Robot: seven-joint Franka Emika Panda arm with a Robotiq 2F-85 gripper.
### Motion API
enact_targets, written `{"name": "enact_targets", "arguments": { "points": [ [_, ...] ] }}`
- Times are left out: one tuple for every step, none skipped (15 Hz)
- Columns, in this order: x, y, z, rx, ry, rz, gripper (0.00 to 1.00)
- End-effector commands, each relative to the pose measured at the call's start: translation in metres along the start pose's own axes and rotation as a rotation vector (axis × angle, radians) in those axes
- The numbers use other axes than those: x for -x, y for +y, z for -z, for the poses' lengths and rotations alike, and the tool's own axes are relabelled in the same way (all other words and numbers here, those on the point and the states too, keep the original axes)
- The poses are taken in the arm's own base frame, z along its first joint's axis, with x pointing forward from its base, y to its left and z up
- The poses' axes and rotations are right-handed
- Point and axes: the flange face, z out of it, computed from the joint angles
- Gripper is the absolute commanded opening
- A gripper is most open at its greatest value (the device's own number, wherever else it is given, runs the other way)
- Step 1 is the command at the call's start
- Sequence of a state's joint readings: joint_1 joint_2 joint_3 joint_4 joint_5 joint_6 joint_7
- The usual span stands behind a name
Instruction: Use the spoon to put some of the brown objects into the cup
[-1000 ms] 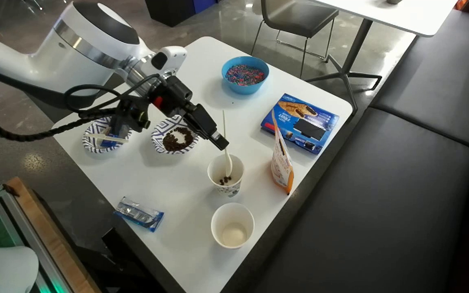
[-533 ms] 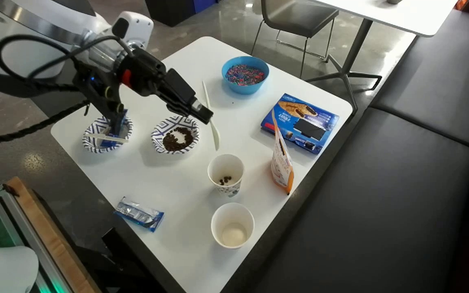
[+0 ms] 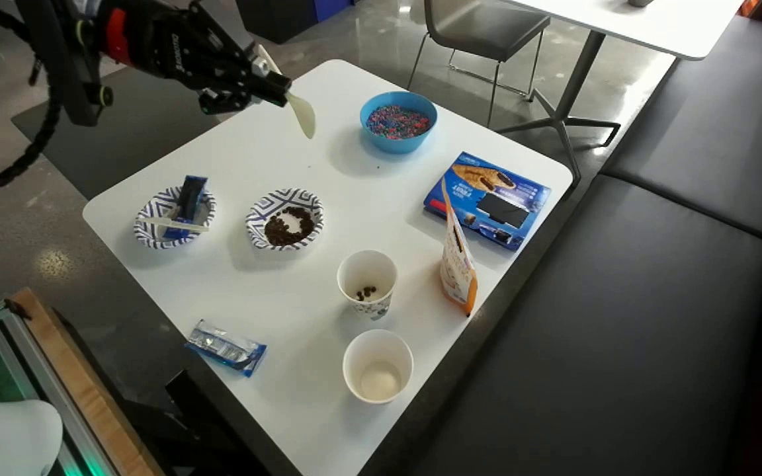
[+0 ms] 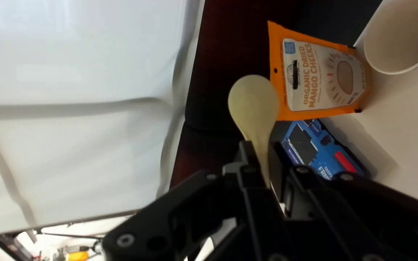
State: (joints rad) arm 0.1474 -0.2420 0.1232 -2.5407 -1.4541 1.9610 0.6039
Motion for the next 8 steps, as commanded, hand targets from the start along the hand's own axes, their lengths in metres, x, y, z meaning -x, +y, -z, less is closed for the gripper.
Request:
{"name": "enact_targets", "arguments": {
  "points": [
    [-0.008, -0.015, 0.034, 0.013, 0.050, 0.196, 0.03],
    [-0.011, -0.020, 0.042, 0.017, 0.063, 0.250, 0.03],
    [-0.015, -0.025, 0.051, 0.018, 0.082, 0.303, 0.03],
    [-0.019, -0.029, 0.059, 0.021, 0.103, 0.356, 0.03],
    [-0.023, -0.033, 0.068, 0.025, 0.128, 0.409, 0.03],
    [-0.027, -0.039, 0.076, 0.023, 0.150, 0.462, 0.03],
    [-0.031, -0.045, 0.083, 0.028, 0.164, 0.515, 0.03],
    [-0.035, -0.051, 0.090, 0.029, 0.180, 0.568, 0.03]
  ]
}}
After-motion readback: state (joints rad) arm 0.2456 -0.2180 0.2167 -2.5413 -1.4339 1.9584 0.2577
